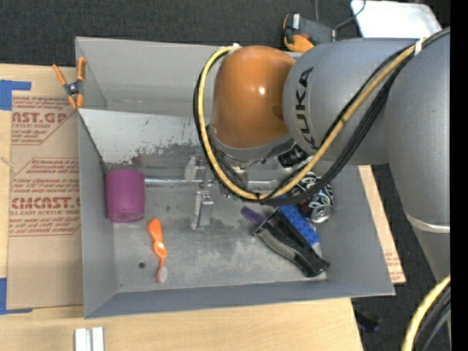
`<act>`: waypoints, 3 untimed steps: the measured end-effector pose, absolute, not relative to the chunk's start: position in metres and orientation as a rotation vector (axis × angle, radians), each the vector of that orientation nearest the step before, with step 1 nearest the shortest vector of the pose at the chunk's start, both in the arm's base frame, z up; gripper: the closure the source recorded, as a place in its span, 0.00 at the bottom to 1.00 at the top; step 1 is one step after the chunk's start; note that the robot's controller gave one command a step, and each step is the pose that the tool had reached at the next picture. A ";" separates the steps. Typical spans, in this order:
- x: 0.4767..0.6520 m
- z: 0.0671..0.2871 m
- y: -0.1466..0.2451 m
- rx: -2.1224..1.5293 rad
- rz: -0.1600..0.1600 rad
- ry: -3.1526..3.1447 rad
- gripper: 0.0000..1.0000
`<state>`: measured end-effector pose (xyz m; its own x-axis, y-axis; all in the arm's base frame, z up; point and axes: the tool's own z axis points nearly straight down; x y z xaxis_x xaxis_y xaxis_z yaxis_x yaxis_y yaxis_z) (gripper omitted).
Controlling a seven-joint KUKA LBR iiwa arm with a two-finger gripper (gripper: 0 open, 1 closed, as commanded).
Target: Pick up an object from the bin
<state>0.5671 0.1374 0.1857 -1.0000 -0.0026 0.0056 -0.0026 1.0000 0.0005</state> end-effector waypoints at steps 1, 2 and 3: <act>0.569 0.191 0.137 0.002 -0.002 -3.143 0.00; 0.584 0.138 0.108 0.019 -0.004 -3.147 0.00; 0.585 0.105 0.090 0.085 -0.007 -3.149 0.00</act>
Offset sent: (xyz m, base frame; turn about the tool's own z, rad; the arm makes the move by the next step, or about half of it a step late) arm 0.0183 -0.0370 -0.0610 -0.0080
